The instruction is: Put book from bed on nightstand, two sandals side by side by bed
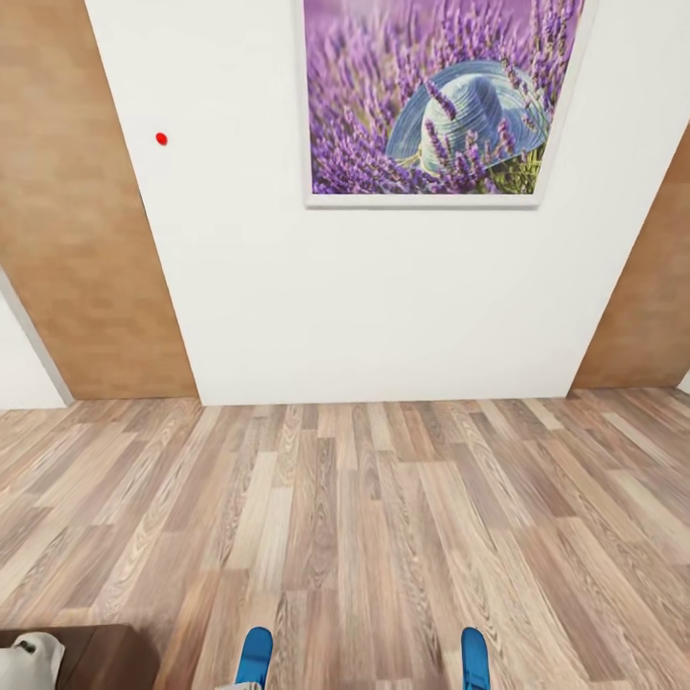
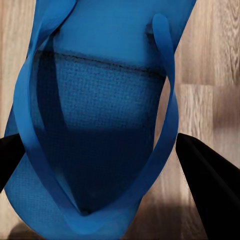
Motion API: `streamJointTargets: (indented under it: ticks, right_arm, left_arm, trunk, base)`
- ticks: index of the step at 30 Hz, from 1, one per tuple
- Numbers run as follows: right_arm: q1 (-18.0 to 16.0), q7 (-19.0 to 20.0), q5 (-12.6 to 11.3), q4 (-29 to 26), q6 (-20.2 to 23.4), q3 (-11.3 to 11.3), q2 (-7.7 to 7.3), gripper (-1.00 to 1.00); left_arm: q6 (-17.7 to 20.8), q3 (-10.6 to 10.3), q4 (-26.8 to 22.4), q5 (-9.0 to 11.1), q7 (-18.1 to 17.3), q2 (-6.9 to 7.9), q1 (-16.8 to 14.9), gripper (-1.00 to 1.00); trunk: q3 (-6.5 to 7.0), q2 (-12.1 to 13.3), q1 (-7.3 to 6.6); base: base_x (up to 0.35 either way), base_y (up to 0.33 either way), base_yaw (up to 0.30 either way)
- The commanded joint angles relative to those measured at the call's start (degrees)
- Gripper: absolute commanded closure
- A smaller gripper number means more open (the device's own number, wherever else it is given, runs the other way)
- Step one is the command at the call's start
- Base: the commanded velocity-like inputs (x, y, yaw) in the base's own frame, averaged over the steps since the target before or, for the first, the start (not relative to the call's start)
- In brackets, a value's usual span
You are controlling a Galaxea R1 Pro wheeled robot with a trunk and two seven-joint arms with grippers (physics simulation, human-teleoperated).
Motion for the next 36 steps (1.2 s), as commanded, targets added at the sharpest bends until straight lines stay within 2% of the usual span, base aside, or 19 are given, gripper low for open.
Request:
streamJointTargets:
  ticks: [1,36]
  right_arm:
    - [-0.1,0.3,-0.6,0.1,0.4,-0.1,-0.02,1.00]
    - [-0.1,0.3,-0.6,0.1,0.4,-0.1,-0.02,1.00]
  left_arm:
    - [-0.2,-0.5,0.1,0.6,-0.2,0.00,0.0,1.00]
    - [-0.2,-0.5,0.1,0.6,-0.2,0.00,0.0,1.00]
  trunk:
    - [-0.05,0.0,0.03]
    - [-0.05,0.0,0.03]
  base:
    - [0.321,0.000,0.000]
    - [0.321,0.000,0.000]
